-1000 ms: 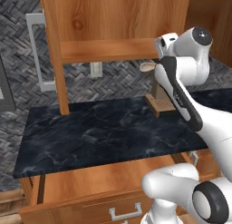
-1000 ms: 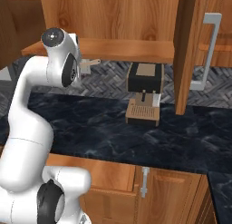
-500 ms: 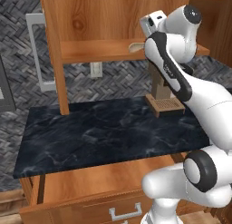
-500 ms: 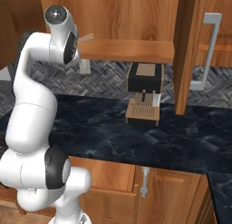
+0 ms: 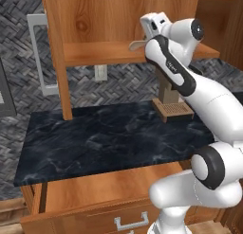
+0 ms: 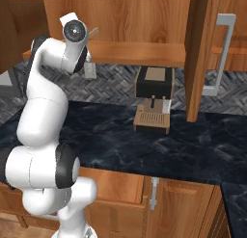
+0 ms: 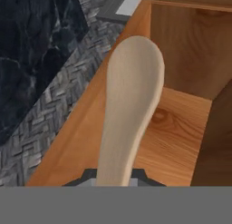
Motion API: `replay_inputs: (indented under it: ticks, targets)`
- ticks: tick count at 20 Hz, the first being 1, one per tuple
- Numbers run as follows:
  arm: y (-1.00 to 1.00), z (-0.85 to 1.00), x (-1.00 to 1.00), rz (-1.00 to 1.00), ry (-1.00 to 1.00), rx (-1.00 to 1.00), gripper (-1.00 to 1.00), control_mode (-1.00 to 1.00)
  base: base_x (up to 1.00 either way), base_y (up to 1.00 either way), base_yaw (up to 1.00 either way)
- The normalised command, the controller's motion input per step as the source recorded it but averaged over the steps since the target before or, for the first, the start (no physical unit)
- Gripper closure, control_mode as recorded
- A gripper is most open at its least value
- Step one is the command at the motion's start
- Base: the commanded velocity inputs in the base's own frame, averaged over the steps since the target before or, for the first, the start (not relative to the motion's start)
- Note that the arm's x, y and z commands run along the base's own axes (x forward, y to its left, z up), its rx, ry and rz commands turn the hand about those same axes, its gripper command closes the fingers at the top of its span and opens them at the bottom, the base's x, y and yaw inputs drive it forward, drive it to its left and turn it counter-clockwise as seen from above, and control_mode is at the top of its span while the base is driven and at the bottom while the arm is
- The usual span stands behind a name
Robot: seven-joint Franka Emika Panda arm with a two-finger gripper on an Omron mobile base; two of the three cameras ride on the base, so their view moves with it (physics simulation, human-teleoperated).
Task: Organize the utensils by type. Pick up the wooden spoons from the counter and place them in the open cabinet. Then pick up the metallic utensils from the counter and place them in the open drawer.
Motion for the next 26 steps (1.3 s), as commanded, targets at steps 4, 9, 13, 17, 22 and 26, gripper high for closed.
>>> replay_inputs:
  ticks: [4, 9, 13, 17, 22, 26]
  targets:
    - [0.08, 0.02, 0.48, 0.12, -0.04, 0.0, 1.0, -1.0, 0.0, 0.0, 0.0]
    - [0.0, 0.12, 0.48, 0.14, 0.18, 0.0, 1.0, -1.0, 0.0, 0.0, 0.0]
    - [0.09, 0.09, 0.52, 0.14, 0.18, 0.0, 1.0, -1.0, 0.0, 0.0, 0.0]
    - [0.16, 0.08, 0.51, 0.09, 0.07, 0.0, 1.0, -1.0, 0.0, 0.0, 0.0]
    - [0.28, -0.03, 0.43, 0.01, 0.0, 0.0, 1.0, -1.0, 0.0, 0.0, 0.0]
    - [0.33, -0.08, 0.43, 0.0, 0.0, 0.0, 1.0, -1.0, 0.0, 0.0, 0.0]
